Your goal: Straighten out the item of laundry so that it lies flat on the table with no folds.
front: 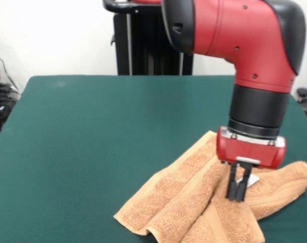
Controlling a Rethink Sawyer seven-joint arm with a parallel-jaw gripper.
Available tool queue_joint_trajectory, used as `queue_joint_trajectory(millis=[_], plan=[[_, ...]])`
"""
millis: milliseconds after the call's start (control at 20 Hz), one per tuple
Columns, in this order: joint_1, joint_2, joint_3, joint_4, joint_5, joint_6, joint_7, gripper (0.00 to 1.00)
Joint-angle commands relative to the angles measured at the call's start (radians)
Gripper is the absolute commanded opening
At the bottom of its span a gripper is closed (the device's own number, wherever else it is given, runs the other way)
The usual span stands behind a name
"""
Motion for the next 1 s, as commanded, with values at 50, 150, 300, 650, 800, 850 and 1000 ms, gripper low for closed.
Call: queue_joint_trajectory(millis=[50, 150, 300, 650, 800, 850, 1000], plan=[[0.026, 0.036, -0.011, -0.029, 0.081, 0.097, 0.245, 0.00], [0.017, 0.024, -0.004, -0.004, 0.083, 0.080, 0.225, 0.00], [0.000, -0.001, 0.015, 0.039, 0.080, 0.059, 0.199, 0.00], [-0.018, -0.021, 0.038, 0.065, 0.067, 0.049, 0.175, 0.00], [-0.021, -0.029, 0.040, 0.067, 0.066, 0.054, 0.170, 0.00], [-0.022, -0.032, 0.041, 0.069, 0.065, 0.056, 0.169, 0.00], [-0.026, -0.038, 0.045, 0.059, 0.068, 0.079, 0.161, 0.00]])
